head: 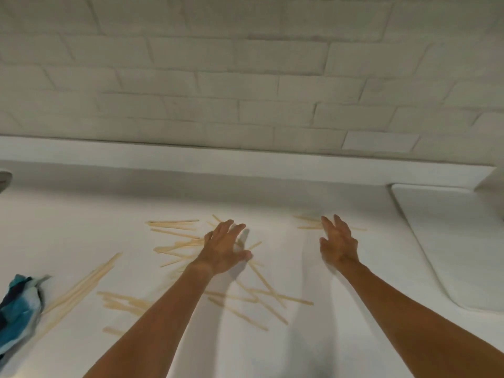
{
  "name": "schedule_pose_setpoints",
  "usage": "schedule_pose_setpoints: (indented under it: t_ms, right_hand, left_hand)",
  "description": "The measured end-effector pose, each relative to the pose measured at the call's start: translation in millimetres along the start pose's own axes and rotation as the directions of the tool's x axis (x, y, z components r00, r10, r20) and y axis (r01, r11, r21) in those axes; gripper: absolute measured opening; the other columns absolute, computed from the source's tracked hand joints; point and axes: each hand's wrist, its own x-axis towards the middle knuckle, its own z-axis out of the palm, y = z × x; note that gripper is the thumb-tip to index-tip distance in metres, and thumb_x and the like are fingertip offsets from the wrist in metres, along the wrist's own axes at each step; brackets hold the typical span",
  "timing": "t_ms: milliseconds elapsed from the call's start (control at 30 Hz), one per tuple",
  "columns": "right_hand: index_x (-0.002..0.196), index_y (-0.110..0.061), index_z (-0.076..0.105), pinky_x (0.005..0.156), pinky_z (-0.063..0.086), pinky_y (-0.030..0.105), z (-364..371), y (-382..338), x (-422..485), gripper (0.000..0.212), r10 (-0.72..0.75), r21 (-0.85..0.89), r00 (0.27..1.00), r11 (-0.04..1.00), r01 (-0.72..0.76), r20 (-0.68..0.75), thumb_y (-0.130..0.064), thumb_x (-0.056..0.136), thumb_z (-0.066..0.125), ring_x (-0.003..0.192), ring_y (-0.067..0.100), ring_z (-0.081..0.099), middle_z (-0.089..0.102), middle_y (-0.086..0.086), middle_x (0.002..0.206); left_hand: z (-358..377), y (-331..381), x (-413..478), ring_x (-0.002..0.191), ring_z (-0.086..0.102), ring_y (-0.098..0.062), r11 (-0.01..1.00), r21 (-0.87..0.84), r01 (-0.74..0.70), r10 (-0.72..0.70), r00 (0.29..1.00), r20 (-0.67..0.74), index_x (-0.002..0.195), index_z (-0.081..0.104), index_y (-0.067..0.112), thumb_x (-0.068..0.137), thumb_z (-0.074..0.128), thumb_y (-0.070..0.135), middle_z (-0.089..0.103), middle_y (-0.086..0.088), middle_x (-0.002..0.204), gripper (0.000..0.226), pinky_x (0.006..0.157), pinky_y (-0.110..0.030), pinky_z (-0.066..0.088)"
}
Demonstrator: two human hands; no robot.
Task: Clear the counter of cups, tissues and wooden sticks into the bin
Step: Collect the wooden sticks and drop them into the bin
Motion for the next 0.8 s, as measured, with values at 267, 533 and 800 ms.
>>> schedule_pose_setpoints:
  t_ms: [267, 533, 800]
  right_hand:
    - [0.125, -0.028, 0.060, 0.099, 0.035, 0.042, -3.2, 7.0, 41.3, 0.031, -0.021, -0.066, 0.998, 0.998, 0.017, -0.066, -0.023, 0.096, 0.052, 0.124, 0.027, 0.046, 0.051, 0.003, 0.134]
    - [0.087, -0.024, 0.069, 0.084, 0.043, 0.032, 3.1, -20.4, 39.5, 0.007, -0.181, 0.172, 0.983, 0.970, 0.173, 0.030, -0.021, 0.082, 0.066, 0.096, 0.020, 0.063, 0.067, -0.004, 0.096]
    - [0.090, -0.028, 0.051, 0.093, 0.037, 0.038, 13.6, -46.1, 15.4, 0.010, -0.268, 0.101, 0.941, 0.962, 0.252, 0.205, -0.020, 0.087, 0.056, 0.102, 0.021, 0.051, 0.054, -0.001, 0.106]
  left_hand:
    - [8.7, 1.4, 30.7, 0.147, 0.013, -0.017, 0.998, -0.018, 0.056, -0.056, 0.998, -0.005, 0.145, 0.038, 0.026, 0.086, 0.065, 0.044, 0.021, 0.001, 0.156, 0.067, 0.114, -0.039, 0.016]
    - [11.9, -0.7, 42.2, 0.117, 0.038, -0.018, 0.989, -0.139, 0.043, -0.053, 0.996, -0.073, 0.119, 0.063, 0.015, 0.085, 0.071, 0.024, 0.044, 0.001, 0.120, 0.037, 0.098, -0.025, 0.036]
    - [12.7, 4.1, 37.3, 0.102, 0.054, -0.020, 0.987, -0.153, -0.043, 0.040, 0.999, -0.022, 0.107, 0.068, 0.012, 0.083, 0.072, 0.015, 0.049, -0.002, 0.104, 0.025, 0.094, -0.032, 0.048]
